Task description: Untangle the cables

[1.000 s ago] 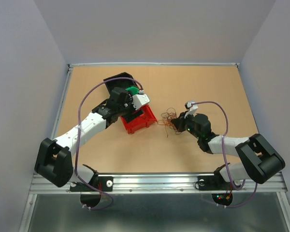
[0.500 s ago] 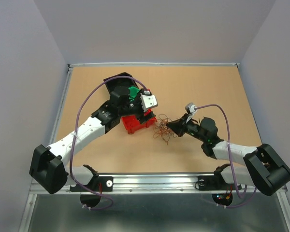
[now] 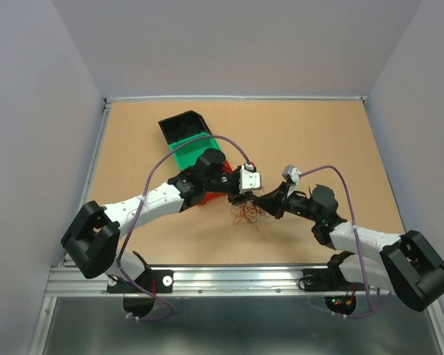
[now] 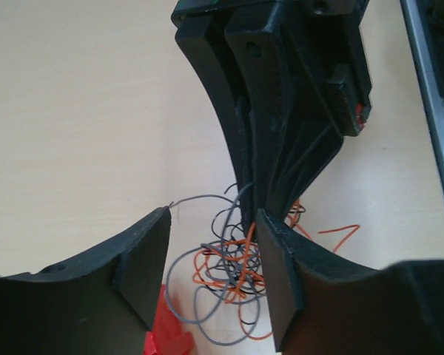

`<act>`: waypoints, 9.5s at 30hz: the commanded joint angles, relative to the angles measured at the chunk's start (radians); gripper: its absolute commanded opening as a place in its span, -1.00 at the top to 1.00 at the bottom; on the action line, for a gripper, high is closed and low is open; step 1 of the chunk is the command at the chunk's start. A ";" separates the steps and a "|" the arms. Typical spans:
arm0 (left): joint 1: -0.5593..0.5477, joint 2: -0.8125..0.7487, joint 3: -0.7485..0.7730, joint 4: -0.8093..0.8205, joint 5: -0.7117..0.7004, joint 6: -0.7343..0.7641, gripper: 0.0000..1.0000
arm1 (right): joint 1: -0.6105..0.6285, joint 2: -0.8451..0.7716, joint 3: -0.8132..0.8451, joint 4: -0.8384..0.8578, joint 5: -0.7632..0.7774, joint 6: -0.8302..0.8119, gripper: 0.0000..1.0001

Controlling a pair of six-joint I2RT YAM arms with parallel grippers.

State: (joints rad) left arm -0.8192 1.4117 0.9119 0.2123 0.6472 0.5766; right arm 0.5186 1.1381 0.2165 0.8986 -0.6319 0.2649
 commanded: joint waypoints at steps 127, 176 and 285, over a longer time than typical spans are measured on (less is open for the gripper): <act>0.505 -0.290 -0.041 0.699 -1.046 -0.369 1.00 | 0.027 -0.707 -0.253 -0.194 1.025 0.068 -0.68; 0.494 0.164 0.169 0.116 -0.518 -0.206 1.00 | 0.027 -0.652 -0.235 -0.188 0.957 0.059 -0.68; 0.315 -0.115 -0.021 0.058 -0.446 -0.047 -0.69 | 0.037 -0.107 0.060 -0.270 0.721 0.154 0.99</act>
State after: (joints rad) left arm -0.4713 1.3247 0.9085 0.2687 0.0570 0.5102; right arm 0.5457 1.1660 0.3645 0.4168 0.3351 0.4538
